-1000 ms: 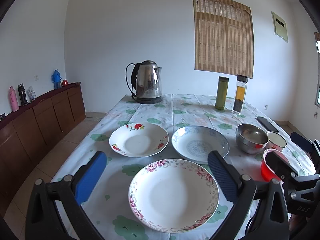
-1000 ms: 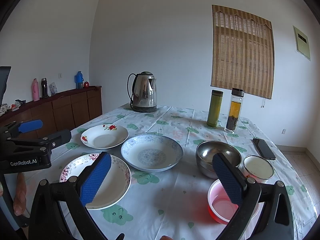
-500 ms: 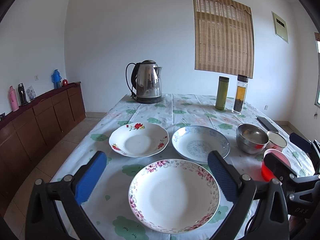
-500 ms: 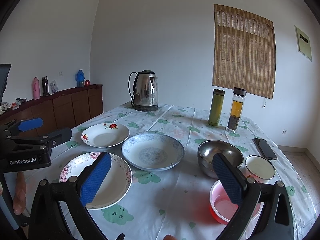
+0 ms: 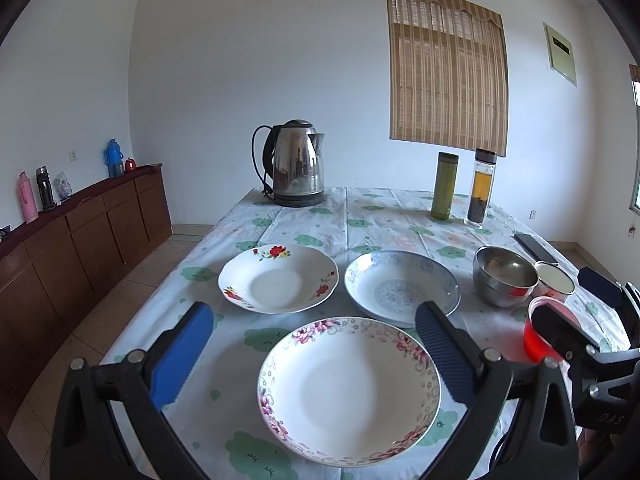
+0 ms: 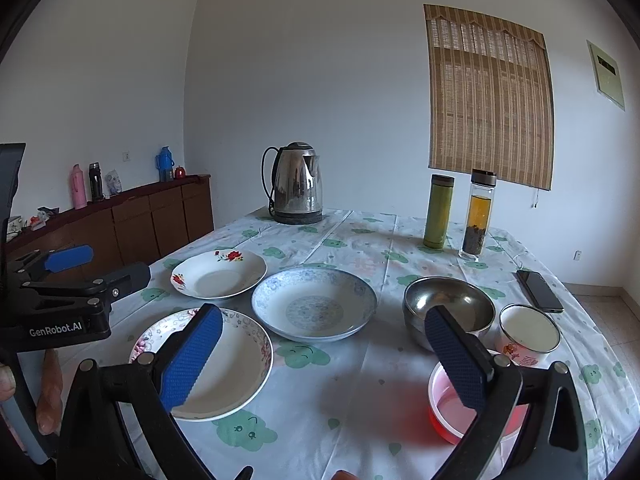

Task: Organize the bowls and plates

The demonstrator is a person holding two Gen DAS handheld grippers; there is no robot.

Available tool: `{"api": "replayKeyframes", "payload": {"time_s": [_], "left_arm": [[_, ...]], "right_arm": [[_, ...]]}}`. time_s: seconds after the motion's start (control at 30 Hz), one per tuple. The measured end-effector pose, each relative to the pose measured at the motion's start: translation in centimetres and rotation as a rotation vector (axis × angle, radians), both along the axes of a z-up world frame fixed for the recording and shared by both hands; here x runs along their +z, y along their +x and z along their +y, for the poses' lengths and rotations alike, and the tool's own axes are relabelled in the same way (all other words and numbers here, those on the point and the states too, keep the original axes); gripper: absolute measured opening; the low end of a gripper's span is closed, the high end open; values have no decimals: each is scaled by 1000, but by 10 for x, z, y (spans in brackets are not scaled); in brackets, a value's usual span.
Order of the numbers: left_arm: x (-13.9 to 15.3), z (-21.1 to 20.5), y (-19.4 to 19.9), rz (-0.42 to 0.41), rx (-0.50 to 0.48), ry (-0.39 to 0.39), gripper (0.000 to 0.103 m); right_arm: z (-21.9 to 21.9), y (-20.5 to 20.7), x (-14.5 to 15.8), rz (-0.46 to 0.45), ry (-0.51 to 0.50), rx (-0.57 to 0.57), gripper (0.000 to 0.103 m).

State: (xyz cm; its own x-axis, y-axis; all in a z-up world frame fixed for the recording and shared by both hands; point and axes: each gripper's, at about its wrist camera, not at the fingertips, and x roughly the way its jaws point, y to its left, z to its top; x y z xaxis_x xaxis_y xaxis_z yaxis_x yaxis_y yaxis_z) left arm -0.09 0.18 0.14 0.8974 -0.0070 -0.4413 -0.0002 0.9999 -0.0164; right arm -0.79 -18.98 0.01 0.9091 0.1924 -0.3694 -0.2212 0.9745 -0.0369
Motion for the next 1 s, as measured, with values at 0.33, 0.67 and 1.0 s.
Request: {"api": "replayKeyframes", "payload": {"time_s": [0.33,0.67,1.0], "left_arm": [[0,0,0,0,1,0,103],[-2,2,0,3,2,-2,103],[-15,9,10,30,19,-8,103]], "right_arm": [[-1,0,0,-4,23,13,102],[1,0,-2,0,14,21,102],[11,5,-6,16,-1,41,102]]}}
